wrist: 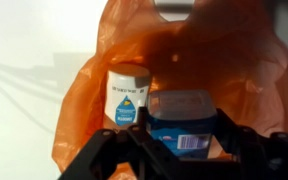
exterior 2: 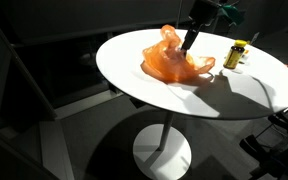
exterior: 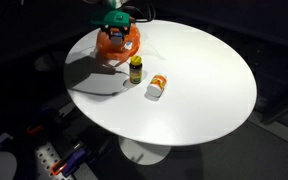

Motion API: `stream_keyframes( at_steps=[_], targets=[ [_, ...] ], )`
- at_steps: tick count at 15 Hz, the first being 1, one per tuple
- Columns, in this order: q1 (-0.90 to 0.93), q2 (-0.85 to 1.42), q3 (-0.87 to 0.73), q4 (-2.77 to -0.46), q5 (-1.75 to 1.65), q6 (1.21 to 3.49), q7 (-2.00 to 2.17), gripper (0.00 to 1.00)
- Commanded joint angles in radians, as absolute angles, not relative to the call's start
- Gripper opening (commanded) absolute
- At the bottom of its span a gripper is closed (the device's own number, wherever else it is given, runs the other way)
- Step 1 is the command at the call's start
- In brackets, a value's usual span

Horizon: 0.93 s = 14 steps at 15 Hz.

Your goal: Remove the blue box from the plastic bag

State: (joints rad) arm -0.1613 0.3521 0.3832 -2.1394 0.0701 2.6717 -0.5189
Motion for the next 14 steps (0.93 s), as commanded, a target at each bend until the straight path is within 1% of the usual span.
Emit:
stream_keyframes(
  at_steps=[1, 7, 14],
  targets=[
    [-0.121, 0.28, 0.321, -2.137, 0.088, 2.543, -0.522, 0.41],
    [-0.082, 0.217, 0.229, -2.137, 0.095, 2.467, -0.519, 0.41],
    [-0.076, 0.193, 0.119, -2.153, 0.064, 2.506, -0.445, 0.41]
  ],
)
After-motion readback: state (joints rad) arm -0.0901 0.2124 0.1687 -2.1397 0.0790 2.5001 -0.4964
